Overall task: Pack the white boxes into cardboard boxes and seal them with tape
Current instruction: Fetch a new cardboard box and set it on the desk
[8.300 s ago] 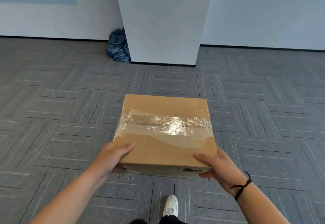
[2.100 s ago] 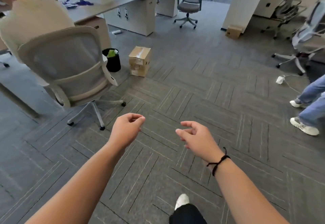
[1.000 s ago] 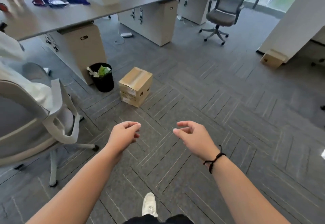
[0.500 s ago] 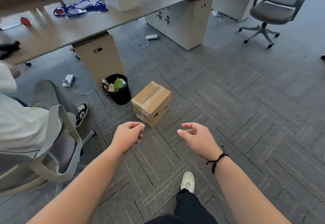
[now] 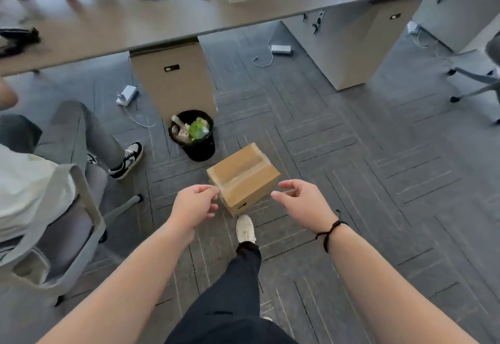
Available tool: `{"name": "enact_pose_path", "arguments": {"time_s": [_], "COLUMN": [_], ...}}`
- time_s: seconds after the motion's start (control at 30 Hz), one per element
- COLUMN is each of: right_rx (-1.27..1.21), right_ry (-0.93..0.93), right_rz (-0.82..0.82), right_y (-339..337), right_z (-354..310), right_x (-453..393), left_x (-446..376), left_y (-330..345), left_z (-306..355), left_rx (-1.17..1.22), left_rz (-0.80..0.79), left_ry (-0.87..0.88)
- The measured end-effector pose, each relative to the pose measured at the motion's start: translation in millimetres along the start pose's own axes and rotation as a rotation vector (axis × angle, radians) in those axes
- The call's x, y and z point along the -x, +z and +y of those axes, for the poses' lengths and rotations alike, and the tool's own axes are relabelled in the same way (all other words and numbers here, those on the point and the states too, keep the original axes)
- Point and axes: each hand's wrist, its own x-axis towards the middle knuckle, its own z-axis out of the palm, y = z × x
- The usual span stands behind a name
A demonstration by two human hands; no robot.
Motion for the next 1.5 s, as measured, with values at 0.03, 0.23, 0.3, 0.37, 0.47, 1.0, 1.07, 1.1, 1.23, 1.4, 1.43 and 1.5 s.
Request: {"name": "enact_pose_path", "arguments": {"time_s": [0.03,0.23,0.3,0.37,0.47,1.0,1.07,1.1,1.23,1.4,1.43,1.5], "right_rx": [0.016,0.121,0.164,0.209,0.258,0.438,0.441,0.441,0.481,0.497,0.487,0.478], "right_ry": [0.006,0.064,0.068,0.073,0.115,0.295,0.291,0.293,0.276,0.290,0.292,0.292], "right_rz": [-0.004,-0.055,-0.093,-0.117,-0.156,-0.305,-0.302,-0.299,-0.299,-0.274,-0.274,-0.266], "right_y": [-3,-21,-28,-34,-38,81,96,102,124,143,145,148], "right_z": [-2,-25,-33,-39,-37,133,150,157,184,209,213,218], "right_x": [-23,-161,-205,-246,-304,-571,-591,-601,-632,-651,-653,-654], "left_x": [-21,-141,-172,-199,-234,-450,-470,-479,-508,-531,-534,-537], "left_y": [8,45,51,55,63,146,153,154,157,166,166,166], "left_z": [6,57,73,87,98,-69,-92,-103,-143,-176,-181,-184], "left_rx": [0.014,0.045,0.034,0.022,0.005,-0.167,-0.162,-0.159,-0.126,-0.152,-0.149,-0.124], "left_rz": [-0.001,0.004,0.035,0.070,0.116,0.282,0.299,0.308,0.363,0.436,0.457,0.488], "left_ry": [-0.016,-0.120,-0.144,-0.160,-0.206,-0.468,-0.502,-0.518,-0.576,-0.675,-0.676,-0.702]}}
